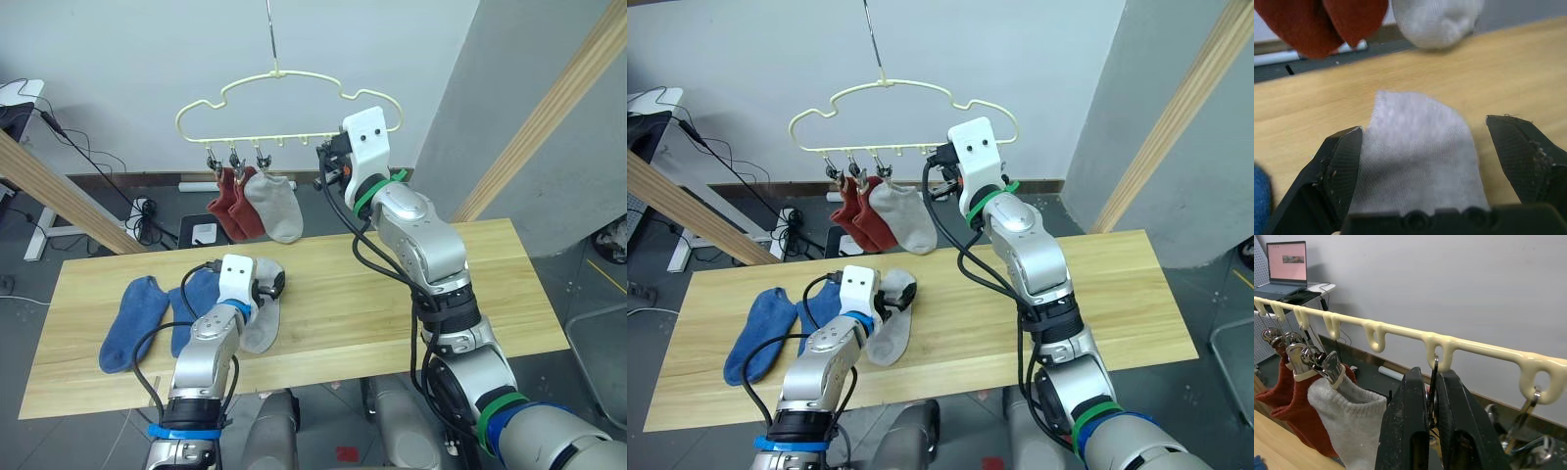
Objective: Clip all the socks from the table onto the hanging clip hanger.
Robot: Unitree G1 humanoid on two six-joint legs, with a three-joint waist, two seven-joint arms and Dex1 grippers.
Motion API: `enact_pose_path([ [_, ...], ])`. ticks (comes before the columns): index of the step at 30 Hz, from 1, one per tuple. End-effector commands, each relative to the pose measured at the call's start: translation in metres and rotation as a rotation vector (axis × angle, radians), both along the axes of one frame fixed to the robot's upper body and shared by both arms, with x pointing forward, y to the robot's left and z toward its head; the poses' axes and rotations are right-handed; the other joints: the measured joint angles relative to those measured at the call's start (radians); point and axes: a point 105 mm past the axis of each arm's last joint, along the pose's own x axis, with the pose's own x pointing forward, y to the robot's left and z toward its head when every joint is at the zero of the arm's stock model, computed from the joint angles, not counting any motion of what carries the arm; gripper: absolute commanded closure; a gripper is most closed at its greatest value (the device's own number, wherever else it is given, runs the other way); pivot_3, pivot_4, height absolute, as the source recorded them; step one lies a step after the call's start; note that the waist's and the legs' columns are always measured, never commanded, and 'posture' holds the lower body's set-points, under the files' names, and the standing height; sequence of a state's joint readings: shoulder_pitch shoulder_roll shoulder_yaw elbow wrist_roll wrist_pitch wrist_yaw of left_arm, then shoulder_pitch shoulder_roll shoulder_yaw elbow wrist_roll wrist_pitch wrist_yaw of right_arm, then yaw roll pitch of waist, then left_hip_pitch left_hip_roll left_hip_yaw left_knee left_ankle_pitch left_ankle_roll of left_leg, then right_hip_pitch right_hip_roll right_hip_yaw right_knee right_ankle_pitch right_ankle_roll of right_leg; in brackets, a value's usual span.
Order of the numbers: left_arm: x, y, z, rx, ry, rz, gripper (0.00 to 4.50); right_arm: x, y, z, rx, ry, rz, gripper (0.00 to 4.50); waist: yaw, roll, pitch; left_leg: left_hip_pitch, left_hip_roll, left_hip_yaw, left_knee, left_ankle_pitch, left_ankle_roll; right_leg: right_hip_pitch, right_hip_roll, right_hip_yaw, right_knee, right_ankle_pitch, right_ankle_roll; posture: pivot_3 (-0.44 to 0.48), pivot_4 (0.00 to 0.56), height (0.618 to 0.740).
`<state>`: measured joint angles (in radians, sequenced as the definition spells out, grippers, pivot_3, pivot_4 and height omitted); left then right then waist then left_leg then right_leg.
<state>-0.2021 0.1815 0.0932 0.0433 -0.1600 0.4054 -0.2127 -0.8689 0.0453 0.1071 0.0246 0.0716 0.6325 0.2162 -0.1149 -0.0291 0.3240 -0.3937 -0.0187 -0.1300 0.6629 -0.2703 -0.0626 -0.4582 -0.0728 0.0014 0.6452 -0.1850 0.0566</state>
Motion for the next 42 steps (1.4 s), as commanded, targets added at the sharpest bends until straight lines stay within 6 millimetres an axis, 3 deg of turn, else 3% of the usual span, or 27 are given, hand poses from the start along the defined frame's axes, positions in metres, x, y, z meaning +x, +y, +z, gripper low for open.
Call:
enact_pose_path([
  [1, -0.004, 0.005, 0.024, -0.035, -0.121, 0.047, 0.04, -0.008, 0.003, 0.011, 0.016, -0.047, 0.026, 4.50, 0.000, 0.000, 0.000, 0.000, 0.000, 0.000, 0.000, 0.000, 0.000, 0.000, 0.000, 0.000, 0.000, 0.000, 0.000, -0.180, 0.319, 0.740],
  [6, -0.009, 0.021, 0.004, -0.110, -0.013, 0.196, 0.04, -0.008, 0.003, 0.011, 0.017, -0.046, 0.025, 4.50, 0.000, 0.000, 0.000, 0.000, 0.000, 0.001, 0.000, 0.000, 0.000, 0.000, 0.000, 0.001, 0.000, 0.000, 0.000, -0.175, 0.320, 0.740],
  [10, -0.006, 0.019, -0.008, -0.148, 0.066, 0.218, 0.04, -0.008, 0.004, 0.012, 0.019, -0.048, 0.029, 4.50, 0.000, 0.000, 0.000, 0.000, 0.000, 0.001, 0.000, 0.000, 0.000, 0.000, 0.000, 0.001, 0.000, 0.000, 0.000, -0.178, 0.320, 0.740],
  [18, -0.002, 0.014, -0.025, -0.064, 0.168, 0.183, 0.04, -0.010, 0.005, 0.013, 0.019, -0.047, 0.032, 4.50, -0.001, 0.000, 0.000, 0.000, 0.000, 0.001, 0.000, 0.000, 0.000, 0.000, 0.000, 0.001, 0.000, 0.000, 0.001, -0.186, 0.321, 0.740],
  [28, -0.003, 0.016, -0.030, 0.071, 0.173, 0.133, 2.16, -0.011, 0.006, 0.015, 0.025, -0.049, 0.038, 4.50, 0.000, 0.000, 0.000, 0.001, 0.000, 0.001, 0.000, 0.000, 0.000, 0.001, 0.000, 0.001, 0.000, 0.000, 0.001, -0.191, 0.316, 0.740],
  [36, -0.005, 0.013, -0.026, 0.150, 0.113, 0.054, 4.26, -0.011, 0.007, 0.016, 0.031, -0.050, 0.038, 4.50, -0.001, 0.000, 0.000, 0.001, 0.000, 0.002, 0.000, 0.000, 0.000, 0.001, 0.000, 0.002, 0.000, 0.000, 0.001, -0.192, 0.316, 0.740],
  [38, -0.004, 0.009, -0.019, 0.197, 0.056, -0.003, 4.44, -0.011, 0.007, 0.016, 0.032, -0.050, 0.038, 4.50, -0.001, 0.000, 0.000, 0.001, 0.000, 0.002, 0.000, 0.000, 0.000, 0.001, 0.000, 0.002, 0.000, 0.000, 0.001, -0.194, 0.316, 0.740],
  [42, -0.002, -0.028, 0.020, 0.351, -0.210, -0.276, 4.44, -0.012, 0.006, 0.017, 0.035, -0.049, 0.033, 4.50, 0.000, 0.000, 0.000, 0.001, 0.000, 0.002, -0.001, 0.000, 0.000, 0.000, 0.000, 0.002, -0.001, 0.000, 0.001, -0.194, 0.316, 0.740],
])
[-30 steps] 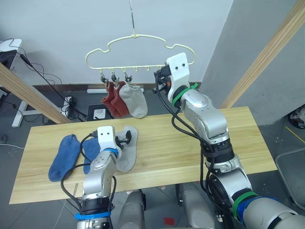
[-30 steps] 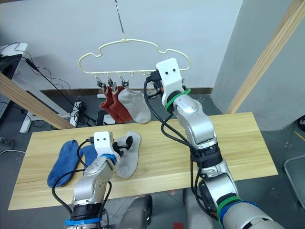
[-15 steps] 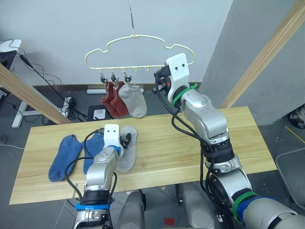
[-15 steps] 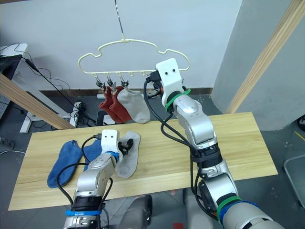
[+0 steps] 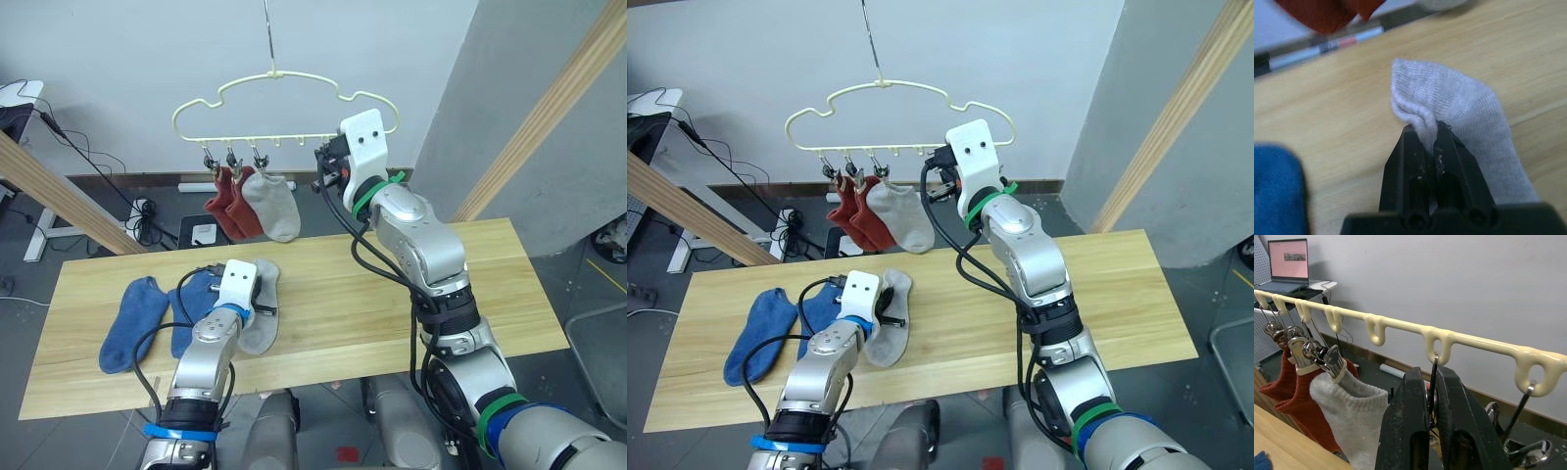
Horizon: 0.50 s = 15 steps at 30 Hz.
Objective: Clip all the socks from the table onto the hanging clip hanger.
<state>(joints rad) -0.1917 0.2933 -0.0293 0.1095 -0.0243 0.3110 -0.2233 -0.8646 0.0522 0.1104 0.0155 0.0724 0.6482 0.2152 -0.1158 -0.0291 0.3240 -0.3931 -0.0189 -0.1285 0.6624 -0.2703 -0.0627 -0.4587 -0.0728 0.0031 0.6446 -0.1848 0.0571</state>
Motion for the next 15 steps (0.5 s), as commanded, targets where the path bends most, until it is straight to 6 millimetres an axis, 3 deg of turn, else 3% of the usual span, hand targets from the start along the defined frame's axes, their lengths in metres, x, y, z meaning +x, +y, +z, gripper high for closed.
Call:
enact_pose_path([
  [1, 0.000, -0.043, 0.042, 0.108, -0.246, -0.290, 4.44, -0.010, 0.004, 0.018, 0.037, -0.060, 0.026, 4.50, 0.001, 0.000, 0.000, 0.000, 0.000, 0.000, 0.000, 0.000, 0.000, 0.000, 0.000, 0.000, 0.000, 0.000, 0.000, -0.197, 0.318, 0.740],
  [7, -0.004, -0.078, 0.081, 0.245, -0.518, -0.542, 4.44, -0.010, 0.003, 0.020, 0.046, -0.058, 0.024, 4.50, 0.001, 0.000, 0.000, -0.001, 0.000, 0.001, 0.000, 0.000, 0.000, -0.001, 0.000, 0.001, -0.001, 0.000, 0.000, -0.197, 0.318, 0.740],
  [15, 0.008, -0.086, 0.112, 0.254, -0.670, -0.519, 4.44, -0.011, 0.004, 0.020, 0.050, -0.051, 0.030, 4.50, -0.007, 0.000, 0.000, -0.001, 0.000, 0.004, -0.001, 0.000, 0.000, -0.002, 0.000, 0.003, -0.001, 0.000, 0.000, -0.205, 0.318, 0.740],
])
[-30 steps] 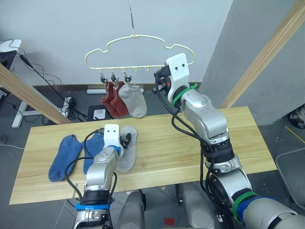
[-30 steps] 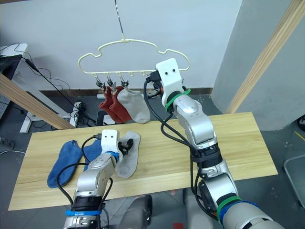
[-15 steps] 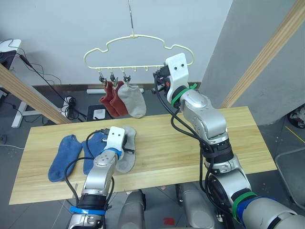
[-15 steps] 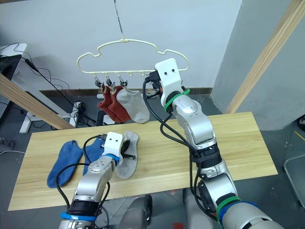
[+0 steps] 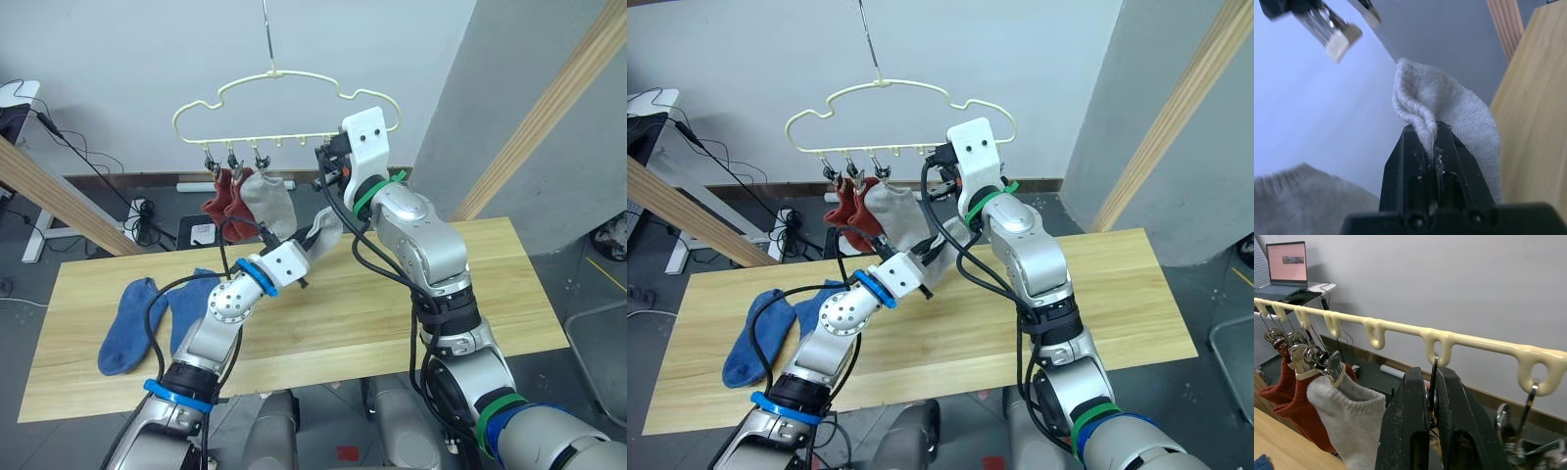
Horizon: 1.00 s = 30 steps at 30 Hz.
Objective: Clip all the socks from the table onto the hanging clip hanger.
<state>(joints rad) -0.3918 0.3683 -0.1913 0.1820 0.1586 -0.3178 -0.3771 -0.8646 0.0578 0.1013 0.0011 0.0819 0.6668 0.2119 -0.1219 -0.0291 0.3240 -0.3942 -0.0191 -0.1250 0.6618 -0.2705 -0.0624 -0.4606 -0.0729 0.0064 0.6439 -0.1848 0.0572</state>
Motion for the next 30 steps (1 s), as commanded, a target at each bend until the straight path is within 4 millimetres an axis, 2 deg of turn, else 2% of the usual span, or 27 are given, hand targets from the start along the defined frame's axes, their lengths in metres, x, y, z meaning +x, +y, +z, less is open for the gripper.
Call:
enact_pose_path([
  [1, 0.001, -0.003, 0.013, -0.041, -0.057, 0.003, 4.44, -0.010, 0.004, 0.018, 0.037, -0.059, 0.028, 4.50, -0.003, 0.000, 0.000, 0.000, 0.000, 0.000, 0.000, 0.000, 0.000, 0.000, 0.000, 0.000, 0.000, 0.000, 0.000, -0.205, 0.318, 0.740],
  [12, 0.007, -0.006, 0.027, -0.135, -0.066, 0.019, 4.44, -0.011, 0.005, 0.017, 0.035, -0.048, 0.037, 4.50, -0.016, 0.000, 0.000, 0.000, 0.000, 0.001, 0.000, 0.000, 0.000, 0.000, 0.000, 0.001, 0.000, 0.000, 0.001, -0.204, 0.312, 0.740],
  [25, 0.012, -0.001, 0.028, -0.176, -0.040, 0.059, 4.44, -0.010, 0.004, 0.016, 0.029, -0.045, 0.035, 4.50, -0.017, 0.000, 0.000, 0.000, 0.000, 0.001, 0.000, 0.000, 0.000, 0.000, 0.000, 0.002, 0.000, 0.000, 0.001, -0.203, 0.311, 0.740],
  [30, 0.013, -0.004, 0.034, -0.194, -0.055, 0.059, 4.44, -0.010, 0.004, 0.014, 0.021, -0.041, 0.036, 4.50, -0.017, 0.000, 0.000, 0.000, 0.000, 0.001, 0.000, 0.000, 0.000, 0.000, 0.000, 0.002, 0.000, 0.001, 0.001, -0.203, 0.312, 0.740],
])
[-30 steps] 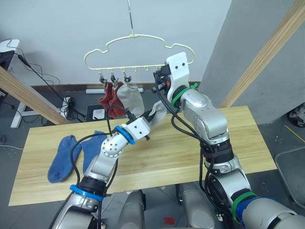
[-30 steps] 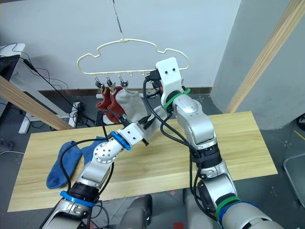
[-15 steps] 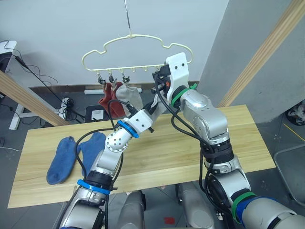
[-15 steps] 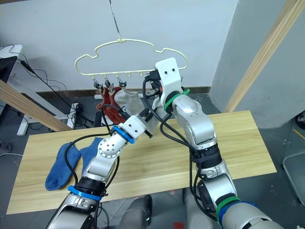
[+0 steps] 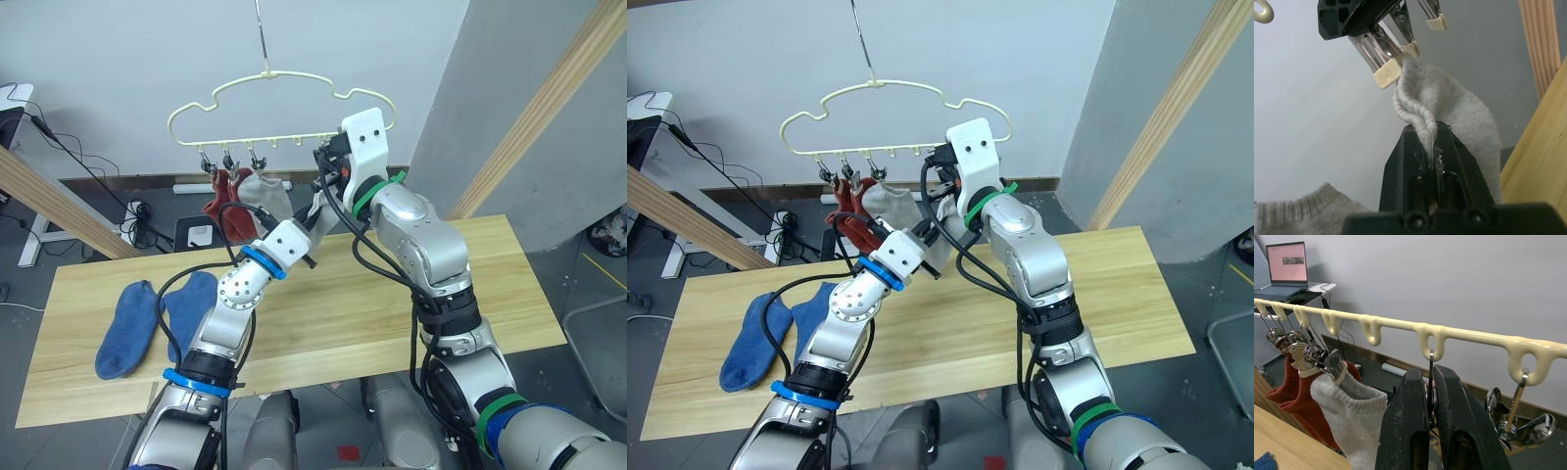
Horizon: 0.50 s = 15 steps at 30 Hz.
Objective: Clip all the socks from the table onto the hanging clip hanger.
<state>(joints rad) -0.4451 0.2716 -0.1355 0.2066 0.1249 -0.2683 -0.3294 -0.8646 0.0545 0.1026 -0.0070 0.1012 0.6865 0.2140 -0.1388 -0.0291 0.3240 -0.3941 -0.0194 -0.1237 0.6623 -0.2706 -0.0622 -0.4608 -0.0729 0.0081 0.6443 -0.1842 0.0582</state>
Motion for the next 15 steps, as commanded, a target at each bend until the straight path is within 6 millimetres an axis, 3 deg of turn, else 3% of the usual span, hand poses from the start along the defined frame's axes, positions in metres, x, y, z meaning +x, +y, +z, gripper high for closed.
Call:
enact_pose_path([
  [1, -0.0002, -0.0010, 0.0173, -0.037, -0.056, 0.004, 4.44, -0.0088, 0.0030, 0.0141, 0.013, -0.056, 0.021, 4.50, 0.000, 0.000, 0.000, 0.000, 0.000, 0.000, 0.000, 0.000, 0.000, 0.000, 0.000, 0.000, 0.000, 0.000, 0.000, -0.203, 0.312, 0.740],
  [11, 0.0008, -0.0012, 0.0224, -0.053, -0.069, 0.009, 4.44, -0.0091, 0.0030, 0.0105, -0.007, -0.050, 0.023, 4.50, 0.000, 0.000, 0.000, 0.000, 0.000, 0.000, 0.000, 0.000, 0.000, 0.000, 0.000, 0.000, 0.000, 0.000, 0.000, -0.199, 0.313, 0.740],
  [15, 0.0009, -0.0025, 0.0237, -0.057, -0.072, 0.006, 4.50, -0.0097, 0.0021, 0.0114, 0.010, -0.047, 0.022, 3.27, 0.000, 0.000, 0.000, 0.000, 0.000, 0.000, 0.000, 0.000, 0.000, 0.000, 0.000, 0.000, 0.000, 0.000, 0.000, -0.200, 0.313, 0.740],
])
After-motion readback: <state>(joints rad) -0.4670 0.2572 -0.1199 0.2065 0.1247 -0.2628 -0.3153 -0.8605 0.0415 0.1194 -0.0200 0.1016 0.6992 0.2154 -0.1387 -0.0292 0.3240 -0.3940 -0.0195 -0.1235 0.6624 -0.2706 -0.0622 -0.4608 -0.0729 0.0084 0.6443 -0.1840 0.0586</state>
